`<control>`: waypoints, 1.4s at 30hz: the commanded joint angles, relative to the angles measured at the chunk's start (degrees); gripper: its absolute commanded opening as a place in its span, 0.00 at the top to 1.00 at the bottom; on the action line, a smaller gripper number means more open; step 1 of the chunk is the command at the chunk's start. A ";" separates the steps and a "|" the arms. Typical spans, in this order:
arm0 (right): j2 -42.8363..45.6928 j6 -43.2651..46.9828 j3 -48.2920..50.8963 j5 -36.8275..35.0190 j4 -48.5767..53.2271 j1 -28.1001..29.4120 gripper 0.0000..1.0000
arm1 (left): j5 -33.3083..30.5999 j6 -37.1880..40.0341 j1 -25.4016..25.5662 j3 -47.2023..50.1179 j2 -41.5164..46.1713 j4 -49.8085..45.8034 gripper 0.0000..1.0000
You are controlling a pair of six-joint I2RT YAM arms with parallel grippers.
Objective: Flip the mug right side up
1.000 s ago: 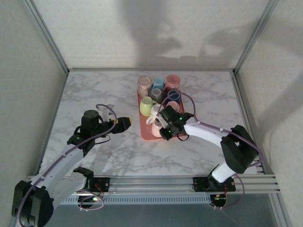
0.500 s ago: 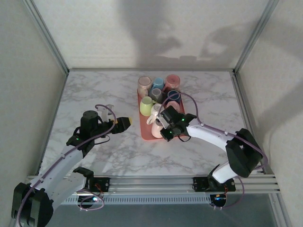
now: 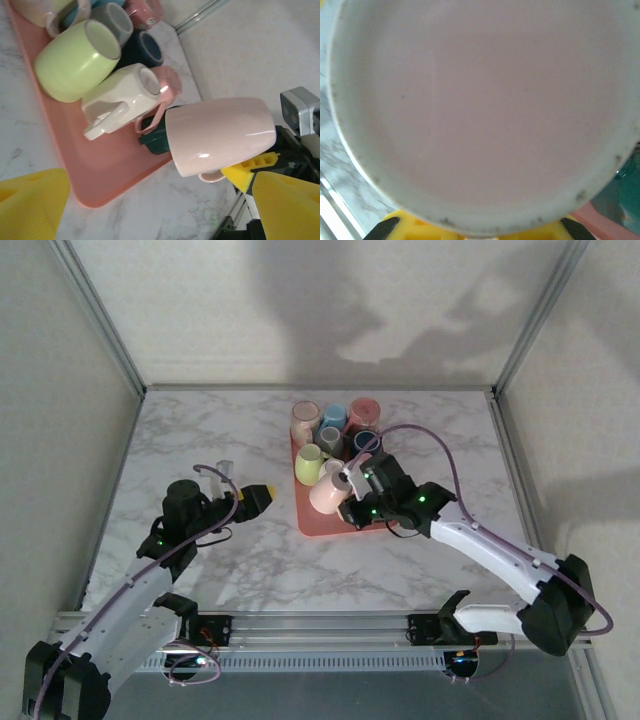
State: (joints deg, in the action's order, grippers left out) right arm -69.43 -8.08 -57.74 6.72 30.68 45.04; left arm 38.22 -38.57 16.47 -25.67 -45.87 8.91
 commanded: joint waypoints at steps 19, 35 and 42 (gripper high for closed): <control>6.75 -21.68 -6.24 13.11 -30.09 -5.19 1.00 | 4.23 -28.62 9.52 4.62 -4.46 47.54 0.16; 4.07 -30.54 -4.18 17.37 -41.22 -5.65 1.00 | -3.90 -35.61 14.98 -1.74 -17.59 63.51 0.30; 3.44 -32.00 -4.37 19.34 -42.75 -5.64 1.00 | -3.69 -40.29 16.34 -4.57 -24.86 71.32 0.35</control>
State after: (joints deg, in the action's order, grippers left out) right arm -66.17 -39.31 -61.49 24.05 -4.58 39.62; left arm 34.63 -75.85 31.90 -27.33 -68.47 72.64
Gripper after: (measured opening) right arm 0.171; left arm 0.660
